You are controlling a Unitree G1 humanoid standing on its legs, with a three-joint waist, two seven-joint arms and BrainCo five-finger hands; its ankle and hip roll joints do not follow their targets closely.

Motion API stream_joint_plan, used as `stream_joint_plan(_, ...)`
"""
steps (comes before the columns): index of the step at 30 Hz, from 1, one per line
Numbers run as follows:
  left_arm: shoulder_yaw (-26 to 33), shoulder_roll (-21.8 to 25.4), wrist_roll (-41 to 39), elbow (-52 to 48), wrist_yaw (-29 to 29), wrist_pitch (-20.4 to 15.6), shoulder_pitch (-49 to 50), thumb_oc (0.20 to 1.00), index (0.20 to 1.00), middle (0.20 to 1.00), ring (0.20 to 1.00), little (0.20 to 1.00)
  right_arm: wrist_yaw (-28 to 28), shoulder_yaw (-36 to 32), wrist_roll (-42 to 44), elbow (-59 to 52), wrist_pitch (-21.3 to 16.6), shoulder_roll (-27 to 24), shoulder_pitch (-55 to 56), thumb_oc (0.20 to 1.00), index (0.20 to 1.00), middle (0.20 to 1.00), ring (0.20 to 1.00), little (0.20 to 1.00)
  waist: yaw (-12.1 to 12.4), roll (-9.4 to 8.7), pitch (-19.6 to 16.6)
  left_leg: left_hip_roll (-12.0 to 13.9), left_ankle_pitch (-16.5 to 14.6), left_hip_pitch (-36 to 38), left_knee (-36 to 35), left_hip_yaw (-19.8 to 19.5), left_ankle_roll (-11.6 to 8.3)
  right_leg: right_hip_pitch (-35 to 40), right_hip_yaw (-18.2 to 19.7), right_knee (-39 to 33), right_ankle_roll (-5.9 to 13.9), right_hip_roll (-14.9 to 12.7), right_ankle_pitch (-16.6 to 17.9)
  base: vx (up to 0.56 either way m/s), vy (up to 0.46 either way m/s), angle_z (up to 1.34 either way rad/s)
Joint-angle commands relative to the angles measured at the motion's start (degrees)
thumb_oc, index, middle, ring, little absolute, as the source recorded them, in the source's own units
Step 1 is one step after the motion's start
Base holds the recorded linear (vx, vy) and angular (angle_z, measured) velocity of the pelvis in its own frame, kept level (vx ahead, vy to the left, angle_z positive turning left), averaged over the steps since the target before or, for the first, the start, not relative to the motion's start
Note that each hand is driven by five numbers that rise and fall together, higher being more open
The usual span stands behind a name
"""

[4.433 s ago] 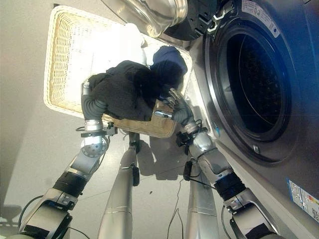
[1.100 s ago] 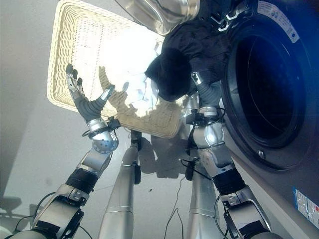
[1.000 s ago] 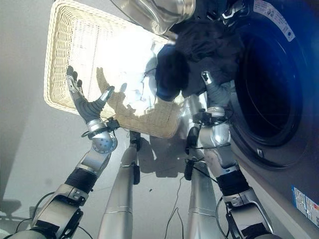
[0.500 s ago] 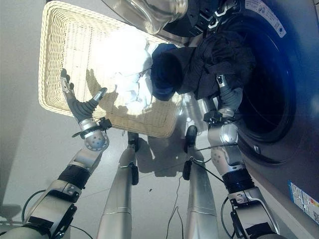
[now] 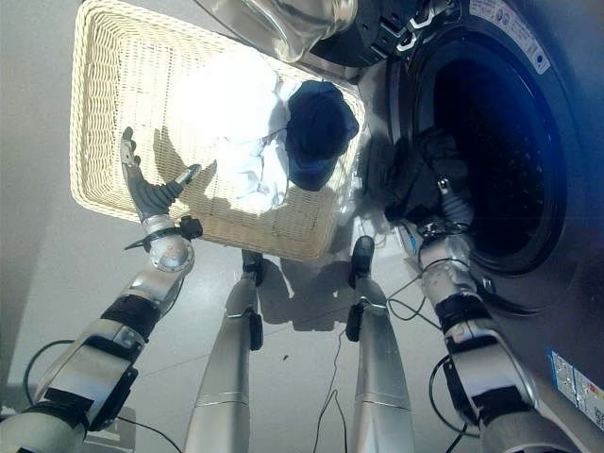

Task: Put the clothes into the washing machine.

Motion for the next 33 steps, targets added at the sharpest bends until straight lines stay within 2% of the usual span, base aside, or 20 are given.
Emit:
stream_joint_plan(1,2.2,0.5,-1.4,-2.7,-0.4,-3.9,2.0,1.0,1.0,1.0,1.0,1.0,-2.9,-4.4,6.9,-6.0,-8.3,-8.7,0.6,0.2,0.2,0.2,0.2,0.2,1.8,0.28,-1.4,-2.9,-3.4,-0.9,3.9,0.1,2.19,1.1,-3.6,-2.3,4.36,0.7,4.6,-0.01,-0.036,-0.03)
stream_joint_plan(2,2.0,0.6,-0.8,-3.4,0.2,-4.3,3.0,1.0,1.0,1.0,1.0,1.0,-4.4,-4.4,7.5,-5.1,-11.7,-10.2,-0.1,0.2,0.2,0.2,0.2,0.2,2.0,0.17,-1.4,-2.7,-3.4,-1.0,3.9,-0.1,2.15,1.2,-3.8,-2.4,4.37,0.8,4.7,-0.02,-0.071,-0.01)
stream_joint_plan(3,1.0,1.9,-0.2,-6.0,1.8,-4.3,5.7,1.0,1.0,1.0,1.0,1.0,-12.0,-5.5,4.9,-6.9,-18.6,-14.7,-2.0,0.2,0.2,0.2,0.2,0.2,2.0,-0.67,-1.4,-2.2,-3.6,-1.0,3.3,-0.5,2.03,1.7,-4.4,-3.1,4.57,1.1,4.9,-0.03,-0.079,-0.03)
stream_joint_plan(5,0.9,2.9,-0.5,-6.9,1.9,-4.1,6.5,1.0,1.0,1.0,1.0,1.0,-15.6,-5.7,1.9,-9.5,-20.5,-16.9,-2.5,0.2,0.2,0.2,0.2,0.2,1.7,-1.26,-1.4,-2.1,-3.7,-1.1,3.4,-0.6,2.03,1.9,-4.5,-3.5,4.57,1.4,5.1,-0.01,-0.044,-0.07)
stream_joint_plan(6,0.9,3.5,-0.8,-7.3,1.8,-3.8,6.7,1.0,1.0,1.0,1.0,1.0,-16.9,-5.8,1.3,-11.0,-20.8,-18.1,-2.5,0.313,0.313,0.313,0.313,0.313,1.4,-1.7,-1.4,-2.0,-3.8,-1.1,3.6,-0.8,2.08,2.1,-4.4,-3.6,4.56,1.6,5.2,-0.01,-0.017,-0.06)
stream_joint_plan(7,0.9,3.9,-0.8,-7.4,1.7,-3.6,6.8,1.0,1.0,1.0,1.0,1.0,-17.1,-6.1,0.8,-11.2,-20.9,-18.9,-2.4,0.504,0.504,0.504,0.504,0.504,1.3,-1.99,-1.4,-2.0,-3.8,-1.0,3.6,-0.8,2.14,2.2,-4.4,-3.7,4.6,1.7,5.2,0.0,-0.014,-0.03)
stream_joint_plan(8,0.9,4.7,-1.2,-7.4,1.0,-3.2,6.4,1.0,1.0,1.0,1.0,1.0,-16.9,-6.6,-0.7,-11.8,-20.0,-20.5,-1.7,1.0,1.0,1.0,1.0,1.0,1.1,-2.55,-1.4,-2.0,-3.9,-0.8,3.7,-1.0,2.31,2.6,-4.4,-3.6,4.51,1.9,5.1,0.0,-0.019,-0.04)
stream_joint_plan(14,-0.4,6.3,1.2,-4.5,-3.2,-2.5,2.5,1.0,1.0,1.0,1.0,1.0,-9.5,-7.0,0.9,-6.9,-14.5,-21.6,-0.9,1.0,1.0,1.0,1.0,1.0,1.3,-3.18,-1.4,-2.8,-4.3,-0.2,4.2,-1.7,2.91,3.3,-4.7,-3.0,4.26,1.8,4.5,0.01,-0.015,0.0)
stream_joint_plan(19,-3.4,6.6,5.3,-2.8,-4.0,-2.2,-0.6,1.0,1.0,1.0,1.0,1.0,-9.4,-4.7,0.0,-2.8,-11.2,-20.7,-2.6,1.0,1.0,1.0,1.0,1.0,1.7,-2.62,-1.4,-3.4,-4.5,0.0,4.1,-1.9,3.14,3.3,-4.8,-3.2,4.11,1.6,4.5,0.01,-0.013,0.04)
stream_joint_plan(23,-6.9,6.9,10.1,-1.4,-3.4,-1.6,-3.9,1.0,1.0,1.0,1.0,1.0,-15.3,-2.2,-5.3,1.3,-6.2,-19.9,-4.1,1.0,1.0,1.0,1.0,1.0,1.9,-2.11,-1.4,-3.6,-4.5,-0.2,4.1,-1.8,3.33,3.0,-4.9,-3.1,4.19,1.3,4.5,0.0,-0.015,0.03)
stream_joint_plan(25,-8.6,7.1,13.3,-1.7,-2.2,-0.7,-4.8,1.0,1.0,1.0,1.0,1.0,-18.3,-0.1,-10.7,2.1,-3.0,-19.8,-4.6,1.0,1.0,1.0,1.0,1.0,1.9,-2.06,-1.4,-3.6,-4.5,-0.4,4.2,-1.9,3.41,2.9,-5.0,-3.2,4.24,1.3,4.7,0.0,-0.01,0.05)
stream_joint_plan(26,-9.8,7.4,15.3,-1.9,-1.3,-0.2,-5.5,1.0,1.0,1.0,1.0,1.0,-22.4,1.8,-17.7,2.5,1.0,-19.9,-5.2,1.0,1.0,1.0,1.0,1.0,1.8,-2.08,-1.4,-3.5,-4.5,-0.5,4.4,-1.8,3.41,2.8,-4.9,-3.2,4.27,1.4,4.8,-0.01,-0.001,0.03)
stream_joint_plan(29,-13.2,7.6,19.9,-1.9,0.0,1.2,-8.6,1.0,1.0,1.0,1.0,1.0,-25.2,6.8,-25.2,3.0,6.1,-19.6,-7.7,1.0,1.0,1.0,1.0,1.0,1.8,-2.1,-1.4,-3.3,-4.4,-0.7,4.4,-1.7,3.46,2.6,-4.8,-3.2,4.31,1.4,4.8,0.0,0.002,0.01)
stream_joint_plan(32,-15.0,7.7,21.7,-1.4,-0.1,1.6,-10.6,1.0,1.0,1.0,1.0,1.0,-25.2,9.0,-28.1,3.5,7.8,-19.3,-8.8,1.0,1.0,1.0,1.0,1.0,1.7,-2.11,-1.4,-3.3,-4.5,-0.8,4.5,-1.7,3.54,2.5,-4.7,-3.1,4.28,1.5,4.8,0.0,0.006,-0.01)
stream_joint_plan(33,-18.2,7.9,24.1,-0.7,-0.3,3.3,-14.2,1.0,1.0,1.0,1.0,1.0,-25.0,11.3,-30.4,3.7,9.3,-18.2,-10.6,1.0,1.0,1.0,1.0,1.0,1.4,-2.06,-1.4,-3.2,-4.6,-1.0,4.4,-1.5,3.51,2.3,-4.6,-3.3,4.37,1.6,4.8,0.0,0.026,-0.03)
